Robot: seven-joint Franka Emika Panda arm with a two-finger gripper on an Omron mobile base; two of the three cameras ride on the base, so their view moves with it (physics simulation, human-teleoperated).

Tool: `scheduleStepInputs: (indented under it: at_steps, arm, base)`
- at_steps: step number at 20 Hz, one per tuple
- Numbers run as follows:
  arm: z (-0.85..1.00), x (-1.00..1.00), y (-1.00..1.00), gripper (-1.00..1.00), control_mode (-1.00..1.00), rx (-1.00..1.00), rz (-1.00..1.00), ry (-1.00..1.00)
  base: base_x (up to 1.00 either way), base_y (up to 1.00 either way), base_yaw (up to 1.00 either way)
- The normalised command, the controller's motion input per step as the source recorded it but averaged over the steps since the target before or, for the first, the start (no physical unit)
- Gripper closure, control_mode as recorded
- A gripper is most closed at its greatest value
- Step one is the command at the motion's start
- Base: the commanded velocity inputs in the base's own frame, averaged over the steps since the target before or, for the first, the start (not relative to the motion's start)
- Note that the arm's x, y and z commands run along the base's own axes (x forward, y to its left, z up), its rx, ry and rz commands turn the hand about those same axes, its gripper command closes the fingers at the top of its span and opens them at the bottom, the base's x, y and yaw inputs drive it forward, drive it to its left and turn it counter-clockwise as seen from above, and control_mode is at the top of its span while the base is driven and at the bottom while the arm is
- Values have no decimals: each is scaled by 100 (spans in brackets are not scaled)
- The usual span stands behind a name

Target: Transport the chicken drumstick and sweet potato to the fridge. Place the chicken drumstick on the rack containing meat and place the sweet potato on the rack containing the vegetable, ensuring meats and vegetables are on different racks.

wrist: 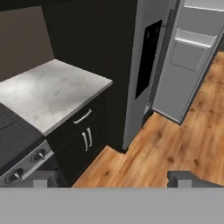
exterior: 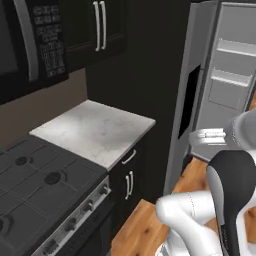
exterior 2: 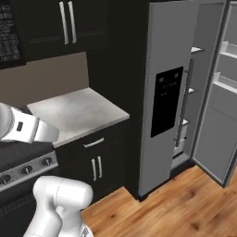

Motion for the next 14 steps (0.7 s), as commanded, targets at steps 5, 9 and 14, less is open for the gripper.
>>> scheduleStepInputs:
  at_steps: [5, 9, 14]
  arm:
    - [0, 0, 0, -100, 100, 0, 0, 0]
    - [0, 0, 0, -100, 100, 0, 0, 0]
    - [0, 0, 0, -100, 100, 0, 0, 0]
  base:
    - [-100, 25, 0]
    - [-100, -76, 6]
    - [-100, -88, 30]
